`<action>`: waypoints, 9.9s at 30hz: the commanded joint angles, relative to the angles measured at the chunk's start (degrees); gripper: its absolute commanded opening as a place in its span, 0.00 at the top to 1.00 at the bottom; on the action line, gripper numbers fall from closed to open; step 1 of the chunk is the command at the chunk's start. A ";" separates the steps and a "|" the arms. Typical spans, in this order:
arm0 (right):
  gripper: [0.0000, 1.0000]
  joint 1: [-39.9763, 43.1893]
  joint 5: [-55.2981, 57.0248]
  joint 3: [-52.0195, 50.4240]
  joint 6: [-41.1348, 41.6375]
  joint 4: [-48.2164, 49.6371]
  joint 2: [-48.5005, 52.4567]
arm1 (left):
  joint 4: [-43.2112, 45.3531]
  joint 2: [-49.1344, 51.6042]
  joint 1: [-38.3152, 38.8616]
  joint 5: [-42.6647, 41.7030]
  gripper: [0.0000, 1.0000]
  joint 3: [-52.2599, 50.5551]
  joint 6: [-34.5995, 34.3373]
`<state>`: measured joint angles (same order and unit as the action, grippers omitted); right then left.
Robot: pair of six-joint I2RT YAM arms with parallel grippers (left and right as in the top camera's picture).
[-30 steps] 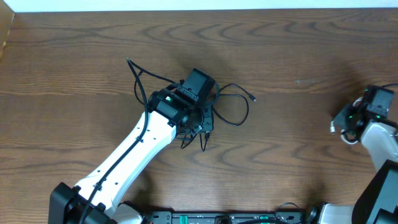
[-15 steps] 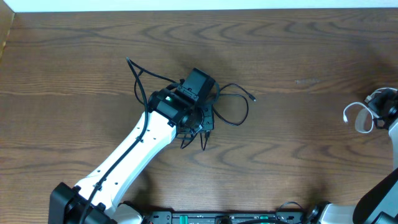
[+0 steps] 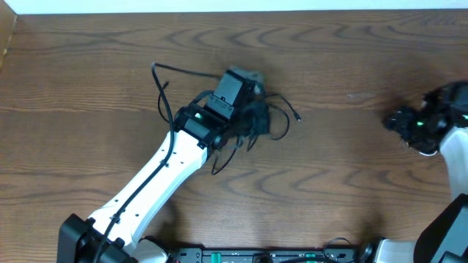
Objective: Untangle cables
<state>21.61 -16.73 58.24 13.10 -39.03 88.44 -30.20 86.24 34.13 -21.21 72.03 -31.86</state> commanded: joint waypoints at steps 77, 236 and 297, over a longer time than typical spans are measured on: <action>0.41 -73.42 20.28 -9.25 14.32 6.64 4.48 | -26.16 -3.30 -20.98 9.03 0.40 0.33 11.69; 0.04 -11.32 10.45 24.46 -3.15 -23.69 -0.26 | 0.07 3.96 -0.59 -9.18 0.23 0.81 11.91; 0.99 -30.95 2.89 11.65 6.47 -16.04 -0.70 | -22.49 3.98 -20.46 2.69 0.18 0.81 11.89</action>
<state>-9.65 -15.59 69.06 22.65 -56.10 88.12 -52.49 90.74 13.96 -19.14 71.83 -20.73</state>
